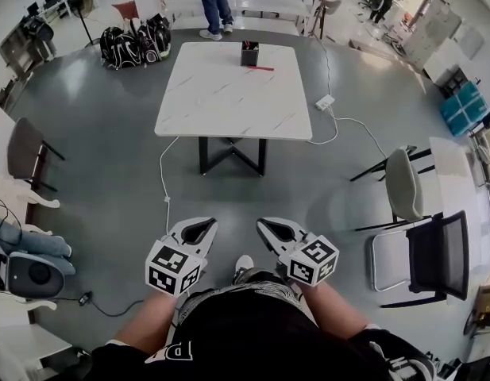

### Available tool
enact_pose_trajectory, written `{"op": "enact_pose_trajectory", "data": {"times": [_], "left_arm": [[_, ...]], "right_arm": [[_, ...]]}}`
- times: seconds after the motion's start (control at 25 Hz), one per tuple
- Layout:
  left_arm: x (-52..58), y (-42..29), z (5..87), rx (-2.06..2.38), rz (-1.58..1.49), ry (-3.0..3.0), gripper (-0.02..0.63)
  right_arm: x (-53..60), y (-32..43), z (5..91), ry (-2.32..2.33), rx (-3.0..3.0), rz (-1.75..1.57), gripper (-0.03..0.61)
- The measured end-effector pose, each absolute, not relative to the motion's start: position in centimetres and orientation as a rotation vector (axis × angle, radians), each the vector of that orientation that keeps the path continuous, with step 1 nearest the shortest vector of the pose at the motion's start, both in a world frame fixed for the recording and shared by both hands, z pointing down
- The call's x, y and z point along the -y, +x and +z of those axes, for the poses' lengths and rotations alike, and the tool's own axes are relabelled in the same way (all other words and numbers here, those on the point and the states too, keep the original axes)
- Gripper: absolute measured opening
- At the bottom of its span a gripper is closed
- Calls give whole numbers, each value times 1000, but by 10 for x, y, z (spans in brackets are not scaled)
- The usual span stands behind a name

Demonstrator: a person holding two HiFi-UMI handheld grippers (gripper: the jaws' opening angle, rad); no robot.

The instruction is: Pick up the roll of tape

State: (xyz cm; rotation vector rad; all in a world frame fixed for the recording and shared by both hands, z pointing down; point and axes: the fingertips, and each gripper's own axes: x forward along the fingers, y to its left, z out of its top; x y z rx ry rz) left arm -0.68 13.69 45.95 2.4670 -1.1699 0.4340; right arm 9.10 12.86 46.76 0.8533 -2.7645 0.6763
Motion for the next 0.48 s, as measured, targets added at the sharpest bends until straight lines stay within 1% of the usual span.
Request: {"op": "enact_pose_trajectory", "data": {"times": [0.28,0.48], "left_arm": [[-87,14,450,1211,434,2454,20],[-68,22,455,1228,453,2446,20]], "right_arm": [[-81,107,458,795,2801,657,5],[-57,120,469,802,2802,679,5]]}}
